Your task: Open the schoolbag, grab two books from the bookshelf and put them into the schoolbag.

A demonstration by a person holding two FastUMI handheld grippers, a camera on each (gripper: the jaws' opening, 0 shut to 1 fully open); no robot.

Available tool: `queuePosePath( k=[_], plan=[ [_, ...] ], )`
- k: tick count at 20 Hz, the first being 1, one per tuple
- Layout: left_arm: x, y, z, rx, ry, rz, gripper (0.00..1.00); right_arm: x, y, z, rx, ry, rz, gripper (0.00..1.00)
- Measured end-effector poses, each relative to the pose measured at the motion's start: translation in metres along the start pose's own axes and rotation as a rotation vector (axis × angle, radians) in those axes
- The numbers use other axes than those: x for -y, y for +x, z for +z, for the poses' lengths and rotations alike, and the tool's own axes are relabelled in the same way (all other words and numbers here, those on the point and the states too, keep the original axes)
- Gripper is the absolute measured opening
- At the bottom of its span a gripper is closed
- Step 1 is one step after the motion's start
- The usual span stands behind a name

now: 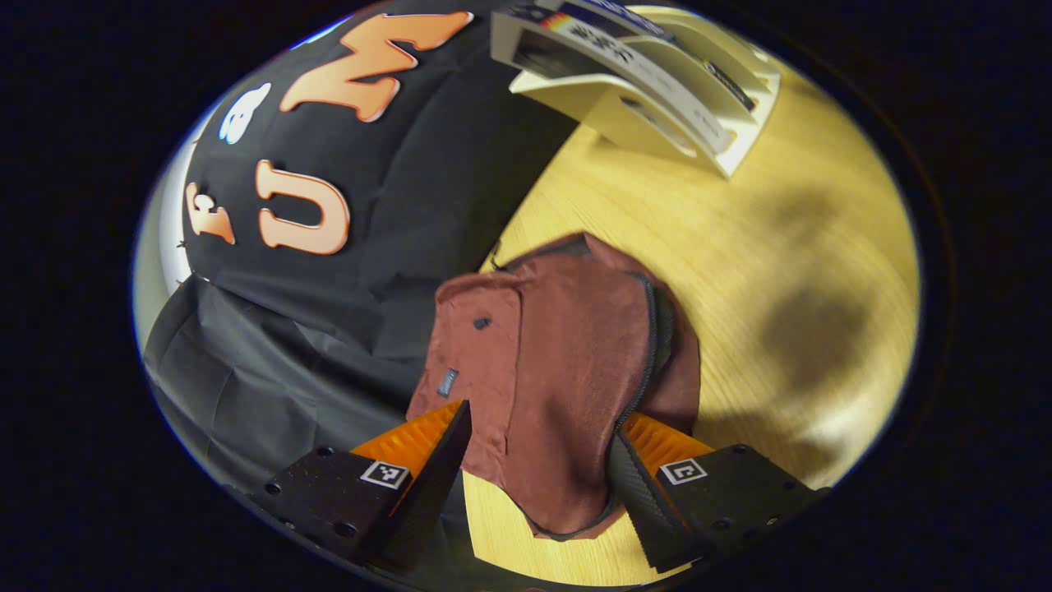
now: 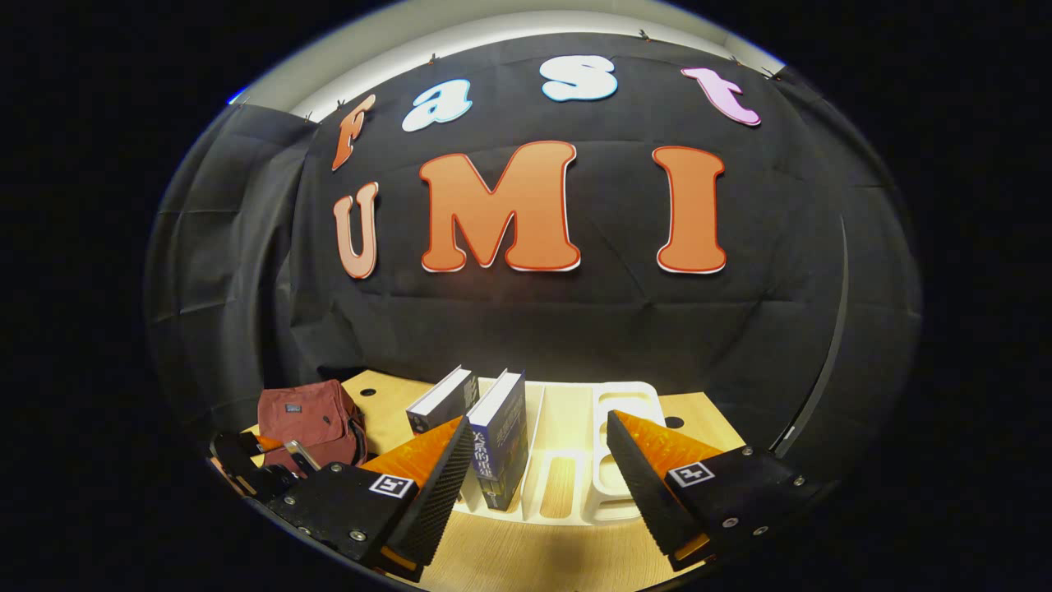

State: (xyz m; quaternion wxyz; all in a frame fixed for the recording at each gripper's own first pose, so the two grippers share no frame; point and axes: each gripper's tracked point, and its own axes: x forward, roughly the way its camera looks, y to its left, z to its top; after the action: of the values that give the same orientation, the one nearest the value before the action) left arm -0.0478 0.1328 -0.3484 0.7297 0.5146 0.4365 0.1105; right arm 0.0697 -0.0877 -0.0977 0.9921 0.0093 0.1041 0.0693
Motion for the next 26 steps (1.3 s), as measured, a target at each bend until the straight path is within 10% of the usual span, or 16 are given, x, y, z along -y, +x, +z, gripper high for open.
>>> queuePosePath(
  k=[4, 9, 26],
  plan=[
    [-0.009, 0.004, 0.017, 0.064, 0.001, -0.023, 0.72, 0.013, -0.003, 0.003, 0.007, -0.004, -0.011, 0.96],
    [-0.022, 0.004, 0.012, 0.001, -0.068, -0.187, 0.15, 0.013, -0.002, 0.004, -0.008, -0.024, 0.022, 0.96],
    [-0.106, 0.029, 0.029, 0.118, -0.205, -0.683, 0.11, -0.094, 0.066, 0.019, -0.156, -0.023, -0.162, 0.96]
  ],
)
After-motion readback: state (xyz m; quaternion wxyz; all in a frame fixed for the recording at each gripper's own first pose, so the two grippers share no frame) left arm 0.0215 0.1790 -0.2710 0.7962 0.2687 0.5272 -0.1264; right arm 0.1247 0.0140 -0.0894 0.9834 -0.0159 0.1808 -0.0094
